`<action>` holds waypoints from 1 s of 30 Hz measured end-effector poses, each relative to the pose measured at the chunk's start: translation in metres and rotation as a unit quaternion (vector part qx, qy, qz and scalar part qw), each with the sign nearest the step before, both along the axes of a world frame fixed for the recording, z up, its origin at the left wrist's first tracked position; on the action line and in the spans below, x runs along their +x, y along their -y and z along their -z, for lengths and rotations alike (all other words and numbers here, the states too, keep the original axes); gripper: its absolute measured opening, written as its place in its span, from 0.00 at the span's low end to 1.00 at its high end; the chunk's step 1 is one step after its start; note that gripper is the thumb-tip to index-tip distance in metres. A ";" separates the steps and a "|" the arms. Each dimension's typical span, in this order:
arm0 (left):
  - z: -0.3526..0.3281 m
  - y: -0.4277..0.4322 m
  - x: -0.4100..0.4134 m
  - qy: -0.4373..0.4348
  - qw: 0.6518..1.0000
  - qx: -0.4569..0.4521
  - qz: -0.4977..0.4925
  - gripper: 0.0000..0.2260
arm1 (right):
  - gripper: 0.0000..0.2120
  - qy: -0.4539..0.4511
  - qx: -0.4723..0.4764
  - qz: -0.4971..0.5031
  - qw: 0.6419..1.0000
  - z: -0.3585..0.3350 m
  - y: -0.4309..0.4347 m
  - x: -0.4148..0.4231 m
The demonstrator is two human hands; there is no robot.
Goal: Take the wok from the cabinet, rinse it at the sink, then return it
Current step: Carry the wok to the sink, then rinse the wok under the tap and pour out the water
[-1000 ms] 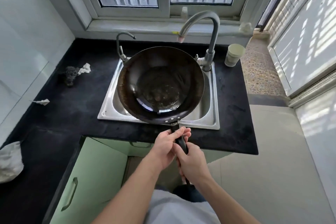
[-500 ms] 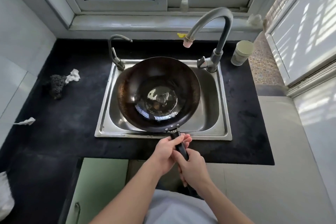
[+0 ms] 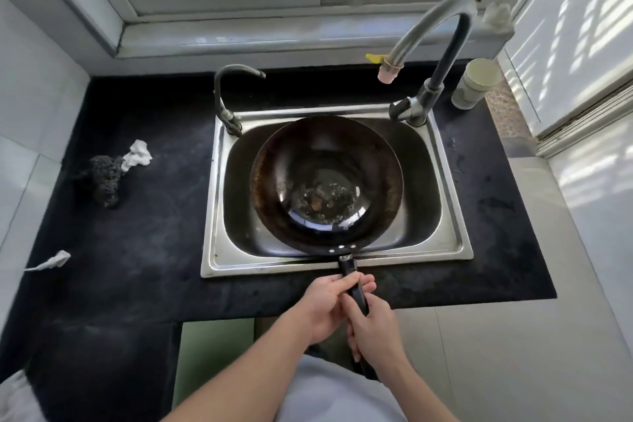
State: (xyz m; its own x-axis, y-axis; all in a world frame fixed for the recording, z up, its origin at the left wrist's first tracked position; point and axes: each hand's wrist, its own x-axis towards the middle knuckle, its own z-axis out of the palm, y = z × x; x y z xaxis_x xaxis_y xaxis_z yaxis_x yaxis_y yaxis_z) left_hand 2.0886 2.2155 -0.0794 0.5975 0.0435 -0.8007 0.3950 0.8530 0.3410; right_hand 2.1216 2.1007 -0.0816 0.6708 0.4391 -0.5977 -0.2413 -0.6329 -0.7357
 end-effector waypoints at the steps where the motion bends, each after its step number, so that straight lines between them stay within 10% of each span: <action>1: 0.001 -0.002 -0.001 0.001 1.000 0.005 0.011 0.15 | 0.17 0.001 -0.002 0.006 1.000 0.003 -0.002 -0.002; 16: 0.009 -0.019 0.001 -0.020 0.994 0.062 0.089 0.12 | 0.12 -0.002 -0.005 0.016 1.000 0.006 -0.025 0.000; 24: 0.002 -0.009 0.004 -0.028 0.995 0.089 0.044 0.09 | 0.18 -0.065 -0.076 -0.156 0.983 -0.012 0.001 0.064; 30: -0.003 0.013 0.013 -0.085 0.990 0.084 -0.074 0.12 | 0.08 0.162 -0.065 -0.140 0.975 -0.029 -0.010 0.173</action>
State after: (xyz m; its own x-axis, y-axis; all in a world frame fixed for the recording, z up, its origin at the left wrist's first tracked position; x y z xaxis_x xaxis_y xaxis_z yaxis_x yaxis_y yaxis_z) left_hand 2.1017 2.2024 -0.0768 0.4319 0.2617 -0.8631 0.3331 0.8430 0.4223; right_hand 2.2950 2.1105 -0.0523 0.6980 0.5669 -0.4376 0.1867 -0.7340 -0.6530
